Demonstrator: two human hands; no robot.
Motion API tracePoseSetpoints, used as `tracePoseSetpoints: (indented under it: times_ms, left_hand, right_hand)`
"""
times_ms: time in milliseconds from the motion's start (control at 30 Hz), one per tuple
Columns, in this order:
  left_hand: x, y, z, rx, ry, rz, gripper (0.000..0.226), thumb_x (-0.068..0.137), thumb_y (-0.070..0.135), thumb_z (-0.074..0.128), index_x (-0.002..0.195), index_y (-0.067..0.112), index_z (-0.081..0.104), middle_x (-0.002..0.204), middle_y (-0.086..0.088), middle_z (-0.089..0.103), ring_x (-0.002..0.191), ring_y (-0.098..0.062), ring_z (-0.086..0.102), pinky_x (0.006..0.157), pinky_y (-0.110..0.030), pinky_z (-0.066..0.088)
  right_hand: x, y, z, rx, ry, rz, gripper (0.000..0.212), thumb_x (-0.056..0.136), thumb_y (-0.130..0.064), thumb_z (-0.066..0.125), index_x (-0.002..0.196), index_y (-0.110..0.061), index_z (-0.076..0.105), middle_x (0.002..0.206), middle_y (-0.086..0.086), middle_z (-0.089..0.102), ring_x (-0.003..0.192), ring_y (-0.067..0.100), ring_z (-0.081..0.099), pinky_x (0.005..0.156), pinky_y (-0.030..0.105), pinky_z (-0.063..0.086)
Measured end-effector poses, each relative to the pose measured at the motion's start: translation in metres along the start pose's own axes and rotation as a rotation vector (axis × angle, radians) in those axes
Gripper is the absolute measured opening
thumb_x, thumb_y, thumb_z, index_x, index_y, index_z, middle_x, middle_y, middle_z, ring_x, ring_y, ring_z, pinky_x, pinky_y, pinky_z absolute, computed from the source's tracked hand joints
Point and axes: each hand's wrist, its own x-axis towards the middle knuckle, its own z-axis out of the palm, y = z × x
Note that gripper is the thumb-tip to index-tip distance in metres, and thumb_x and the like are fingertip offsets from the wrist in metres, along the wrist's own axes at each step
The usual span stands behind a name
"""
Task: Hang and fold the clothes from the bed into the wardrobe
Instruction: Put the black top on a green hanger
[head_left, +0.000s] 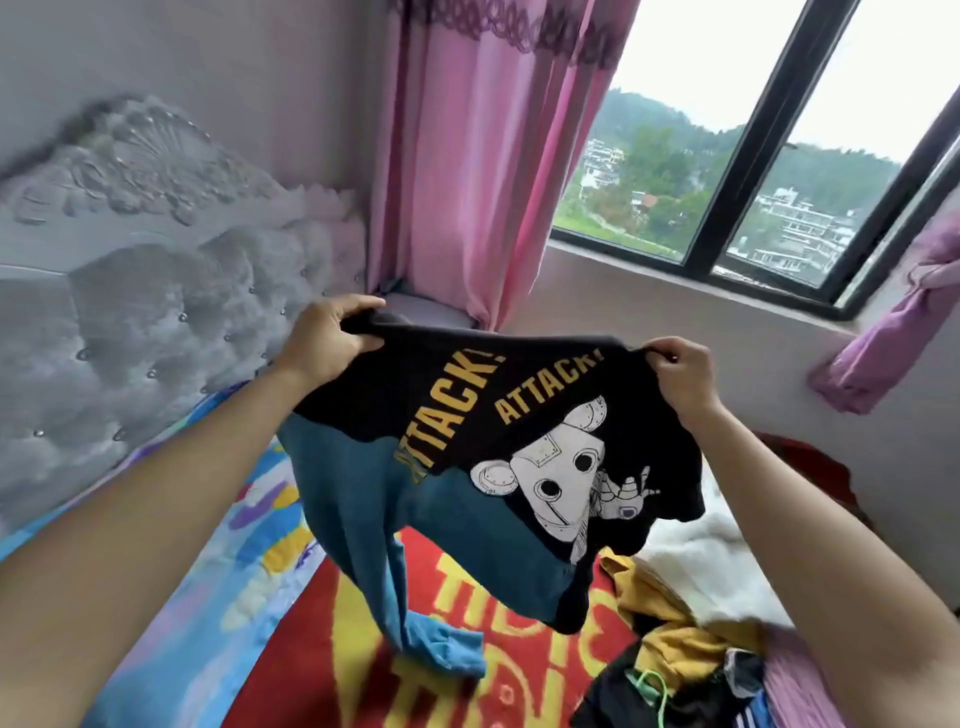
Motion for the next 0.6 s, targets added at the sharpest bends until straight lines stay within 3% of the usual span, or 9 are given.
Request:
tracePoseSetpoints:
  times_ms: [100, 133, 200, 267, 433, 533, 600]
  left_hand:
    - [-0.027, -0.013, 0.020, 0.148, -0.191, 0.026, 0.050, 0.076, -0.006, 0.070, 0.122, 0.012, 0.063, 0.119, -0.002, 0.063, 0.110, -0.015, 0.056, 0.097, -0.018, 0.036]
    - [-0.039, -0.019, 0.031, 0.215, -0.259, 0.053, 0.050, 0.076, -0.004, 0.069, 0.122, 0.016, 0.063, 0.121, -0.002, 0.064, 0.114, -0.017, 0.057, 0.100, -0.024, 0.038]
    - [-0.066, -0.028, 0.056, 0.394, -0.414, 0.103, 0.051, 0.080, 0.003, 0.066, 0.126, 0.025, 0.060, 0.127, 0.003, 0.062, 0.119, -0.018, 0.055, 0.097, -0.025, 0.038]
    - [-0.093, -0.035, 0.082, 0.503, -0.566, 0.114, 0.056, 0.084, 0.007, 0.060, 0.133, 0.033, 0.051, 0.133, 0.008, 0.056, 0.124, -0.016, 0.051, 0.094, -0.023, 0.037]
    - [-0.140, -0.046, 0.109, 0.366, -0.724, 0.028, 0.083, 0.079, 0.000, 0.052, 0.136, 0.053, 0.022, 0.126, 0.004, 0.062, 0.120, -0.015, 0.053, 0.091, -0.030, 0.046]
    - [-0.152, -0.045, 0.104, 0.248, -0.701, 0.002, 0.096, 0.072, 0.004, 0.048, 0.127, 0.070, 0.005, 0.113, 0.005, 0.066, 0.112, -0.011, 0.056, 0.092, -0.027, 0.046]
    - [-0.156, -0.048, 0.096, 0.121, -0.635, -0.054, 0.096, 0.066, 0.007, 0.046, 0.118, 0.081, 0.012, 0.097, 0.012, 0.065, 0.099, -0.001, 0.058, 0.089, -0.016, 0.044]
  right_hand:
    - [-0.018, 0.035, 0.035, -0.281, -0.388, 0.185, 0.024, 0.080, 0.007, 0.052, 0.086, -0.003, 0.072, 0.089, 0.011, 0.065, 0.084, 0.018, 0.055, 0.066, 0.023, 0.042]
    - [-0.029, 0.040, 0.046, -0.381, -0.579, 0.200, 0.025, 0.082, 0.004, 0.051, 0.095, -0.001, 0.071, 0.093, 0.009, 0.063, 0.087, 0.018, 0.056, 0.071, 0.025, 0.043]
    - [-0.055, 0.040, 0.071, -0.476, -0.870, 0.156, 0.039, 0.087, 0.002, 0.047, 0.123, -0.005, 0.059, 0.120, 0.009, 0.060, 0.109, 0.020, 0.056, 0.086, 0.026, 0.043]
    - [-0.078, 0.036, 0.095, -0.373, -1.000, 0.143, 0.054, 0.089, 0.004, 0.044, 0.140, -0.014, 0.043, 0.140, 0.008, 0.046, 0.126, 0.023, 0.047, 0.091, 0.027, 0.042]
    - [-0.120, 0.045, 0.141, -0.204, -1.169, 0.122, 0.073, 0.085, 0.013, 0.038, 0.148, -0.023, 0.026, 0.149, 0.006, 0.032, 0.137, 0.022, 0.032, 0.100, 0.031, 0.039]
    - [-0.146, 0.052, 0.162, -0.228, -1.339, 0.008, 0.075, 0.082, 0.006, 0.046, 0.145, -0.030, 0.028, 0.140, 0.002, 0.043, 0.124, 0.028, 0.048, 0.086, 0.037, 0.046]
    - [-0.166, 0.052, 0.176, -0.246, -1.457, -0.097, 0.067, 0.081, 0.001, 0.054, 0.139, -0.026, 0.037, 0.128, 0.005, 0.054, 0.112, 0.033, 0.055, 0.084, 0.047, 0.049]
